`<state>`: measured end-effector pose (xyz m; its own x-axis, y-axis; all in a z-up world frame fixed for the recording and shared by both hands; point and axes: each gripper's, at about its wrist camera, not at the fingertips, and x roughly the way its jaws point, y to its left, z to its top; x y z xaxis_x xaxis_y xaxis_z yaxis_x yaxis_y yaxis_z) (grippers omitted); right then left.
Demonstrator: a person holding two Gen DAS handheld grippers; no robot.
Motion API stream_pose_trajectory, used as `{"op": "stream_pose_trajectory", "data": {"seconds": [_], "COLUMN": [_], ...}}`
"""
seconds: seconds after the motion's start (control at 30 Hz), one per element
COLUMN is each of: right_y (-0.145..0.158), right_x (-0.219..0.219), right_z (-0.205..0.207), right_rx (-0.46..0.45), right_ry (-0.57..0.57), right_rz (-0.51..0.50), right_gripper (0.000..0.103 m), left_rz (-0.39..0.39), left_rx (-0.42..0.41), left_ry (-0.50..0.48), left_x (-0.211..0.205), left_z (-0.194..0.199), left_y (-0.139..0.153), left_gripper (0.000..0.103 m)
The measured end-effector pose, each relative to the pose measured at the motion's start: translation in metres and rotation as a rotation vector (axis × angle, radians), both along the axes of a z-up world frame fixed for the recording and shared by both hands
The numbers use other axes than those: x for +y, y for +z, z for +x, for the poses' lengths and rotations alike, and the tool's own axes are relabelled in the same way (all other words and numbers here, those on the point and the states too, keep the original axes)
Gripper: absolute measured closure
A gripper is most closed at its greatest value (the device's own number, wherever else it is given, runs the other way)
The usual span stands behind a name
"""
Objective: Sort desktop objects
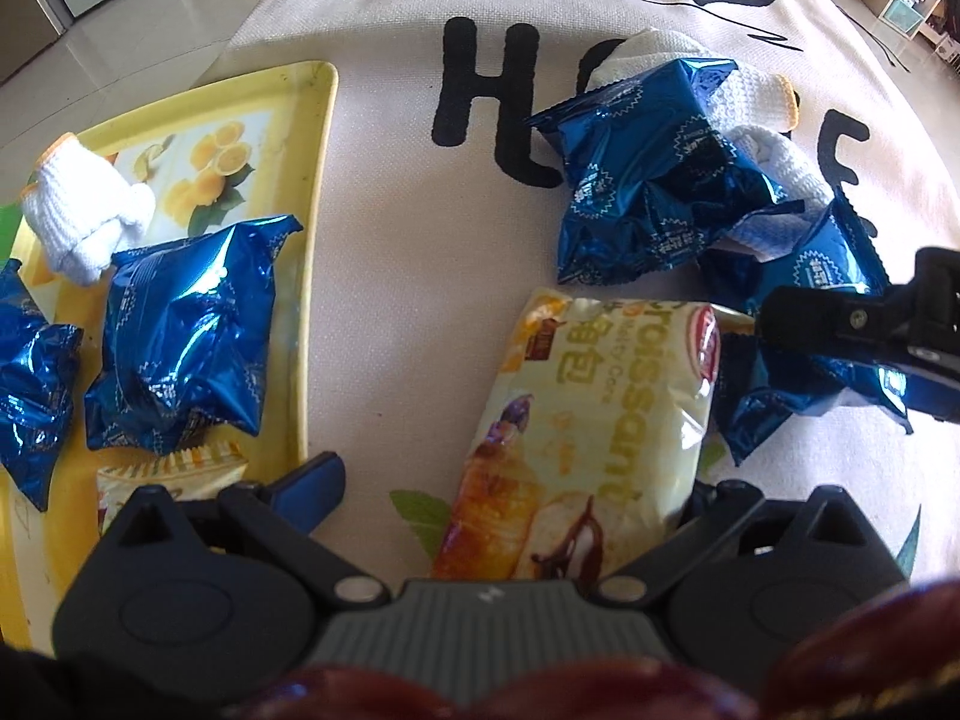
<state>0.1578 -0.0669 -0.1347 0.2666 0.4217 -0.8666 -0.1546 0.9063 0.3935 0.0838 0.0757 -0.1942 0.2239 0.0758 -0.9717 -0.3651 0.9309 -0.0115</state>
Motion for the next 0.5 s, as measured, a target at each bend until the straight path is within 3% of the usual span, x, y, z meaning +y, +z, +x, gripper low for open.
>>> {"op": "stream_pose_trajectory", "data": {"seconds": [0.27,0.4,0.5], "right_y": [0.000,0.007,0.017], "right_x": [0.017,0.022,0.018], "right_z": [-0.006,-0.010,-0.012], "right_rx": [-0.067,-0.086,-0.142], "right_ry": [0.054,0.086,0.084], "right_rz": [-0.025,-0.020,-0.063], "right_gripper": [0.022,0.039,0.043], "left_rz": [0.002,0.001,0.004], "left_rx": [0.001,-0.004,-0.012], "left_ry": [0.003,0.002,0.006], "left_x": [0.001,0.001,0.001], "left_z": [-0.003,-0.006,-0.008], "left_y": [-0.002,-0.002,-0.003], "left_gripper": [0.000,0.000,0.001]}}
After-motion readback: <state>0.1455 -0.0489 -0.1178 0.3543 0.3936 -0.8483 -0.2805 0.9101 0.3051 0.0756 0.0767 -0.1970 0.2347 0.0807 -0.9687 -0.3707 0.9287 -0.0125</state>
